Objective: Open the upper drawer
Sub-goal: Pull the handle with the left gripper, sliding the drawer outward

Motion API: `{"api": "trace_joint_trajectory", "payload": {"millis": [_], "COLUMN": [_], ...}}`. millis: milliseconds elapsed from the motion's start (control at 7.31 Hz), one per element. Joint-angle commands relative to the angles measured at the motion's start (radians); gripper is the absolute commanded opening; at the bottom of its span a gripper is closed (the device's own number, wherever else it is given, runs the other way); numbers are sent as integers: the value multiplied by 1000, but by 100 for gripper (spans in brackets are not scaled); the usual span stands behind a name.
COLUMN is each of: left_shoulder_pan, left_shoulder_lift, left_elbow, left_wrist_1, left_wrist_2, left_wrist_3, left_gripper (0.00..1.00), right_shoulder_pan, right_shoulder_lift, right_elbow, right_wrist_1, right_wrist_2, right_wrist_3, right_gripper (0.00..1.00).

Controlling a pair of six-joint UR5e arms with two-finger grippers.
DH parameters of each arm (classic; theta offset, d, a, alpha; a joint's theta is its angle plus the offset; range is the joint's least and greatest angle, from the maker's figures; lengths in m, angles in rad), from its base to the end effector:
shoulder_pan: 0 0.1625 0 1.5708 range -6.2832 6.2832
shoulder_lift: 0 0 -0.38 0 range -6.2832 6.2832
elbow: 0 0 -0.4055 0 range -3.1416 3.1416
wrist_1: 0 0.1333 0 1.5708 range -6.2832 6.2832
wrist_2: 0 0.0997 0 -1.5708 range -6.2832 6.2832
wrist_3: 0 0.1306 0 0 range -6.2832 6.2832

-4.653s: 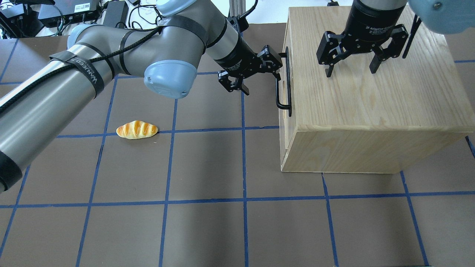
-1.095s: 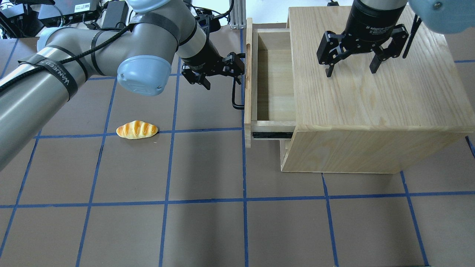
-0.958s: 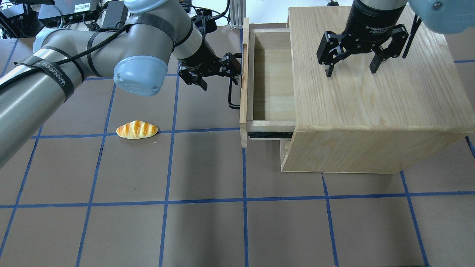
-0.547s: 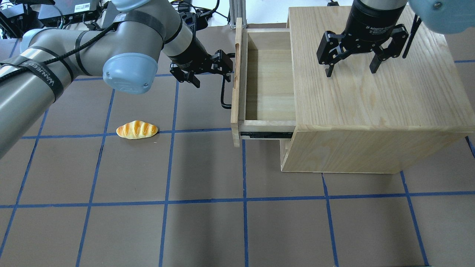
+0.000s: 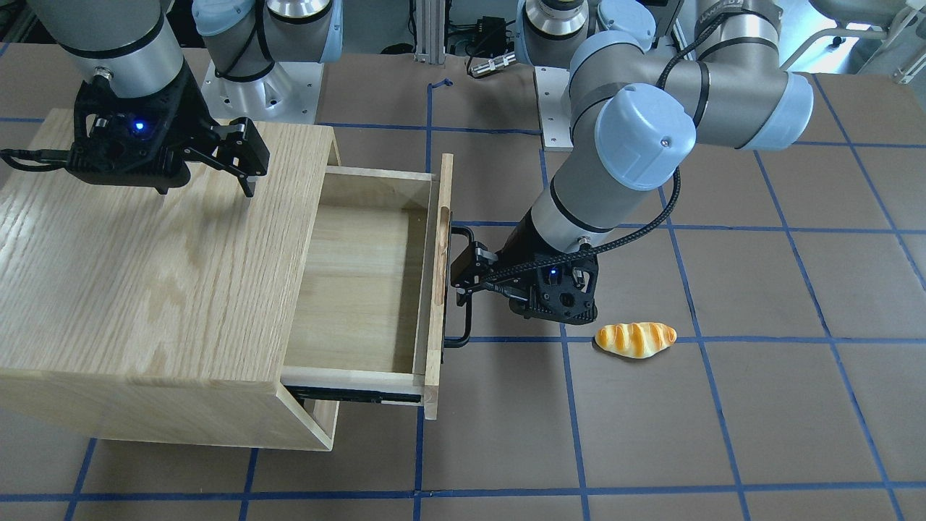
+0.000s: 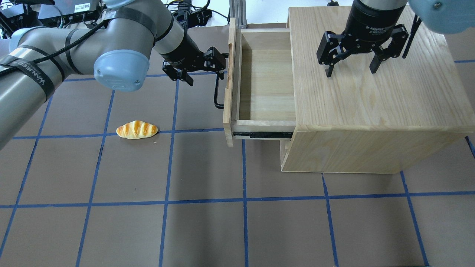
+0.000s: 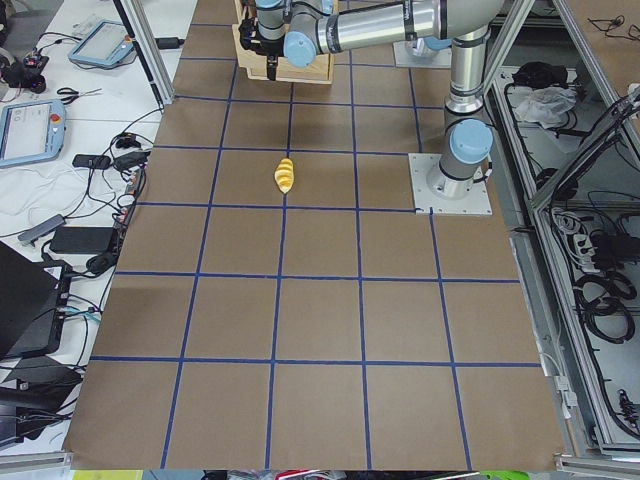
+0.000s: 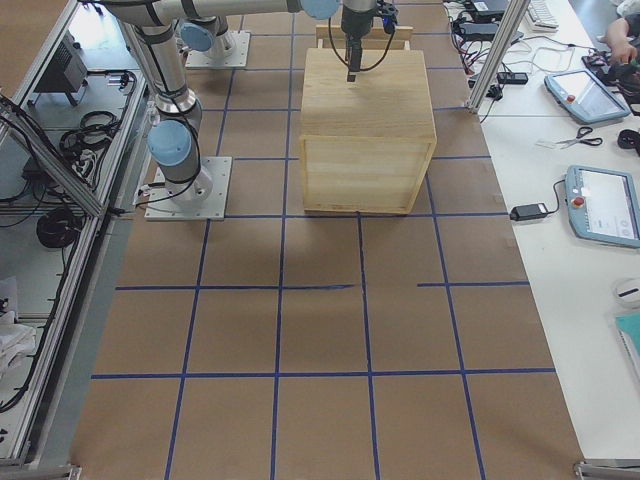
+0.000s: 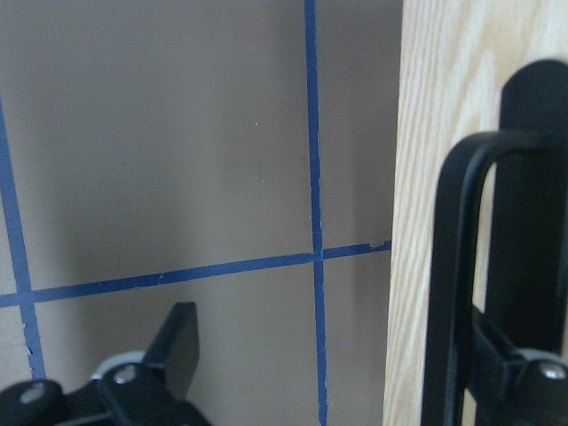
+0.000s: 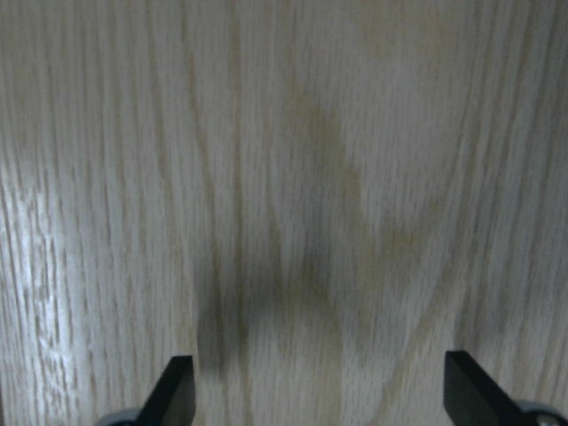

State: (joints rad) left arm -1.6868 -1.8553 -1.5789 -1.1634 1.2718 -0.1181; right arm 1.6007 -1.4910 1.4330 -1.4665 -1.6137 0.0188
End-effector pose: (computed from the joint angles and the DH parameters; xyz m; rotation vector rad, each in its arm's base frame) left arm -0.2410 -0.5843 0.2977 -0.0215 -2.8295 0.1117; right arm 0.1434 -0.5246 0.4298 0.0187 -3.0967 -0.0701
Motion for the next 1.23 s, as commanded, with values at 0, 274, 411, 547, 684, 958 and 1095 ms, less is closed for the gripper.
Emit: {"api": "trace_joint_trajectory", "payload": {"millis": [0,274,411,547,684,958,1095], "left_shoulder_pan": [16,47,56,58,58,59,61], "left_shoulder_lift": [2,5,10,11,11,30,44], "left_elbow": [-1,-1,-1,-1,-1,0,8], "left_wrist_1": [-18,-54,-67,-67,-71,-108,-133], "left_wrist_2": [7,6,7,8,24,27,27], "left_wrist_3": [0,2,3,21,23,23,23], "left_gripper": [100,100,100,100,100,100,100], "right_shoulder_pan": [1,1,1,-1,1,1,-1], "right_shoulder_lift": [0,0,0,0,0,0,0], "right_elbow": [0,0,0,0,0,0,1], "right_wrist_1": [0,0,0,0,0,0,0], "right_wrist_2": [0,0,0,0,0,0,0], "right_wrist_3": [0,1,1,1,1,0,0], "right_gripper": [100,100,100,100,100,100,100]}}
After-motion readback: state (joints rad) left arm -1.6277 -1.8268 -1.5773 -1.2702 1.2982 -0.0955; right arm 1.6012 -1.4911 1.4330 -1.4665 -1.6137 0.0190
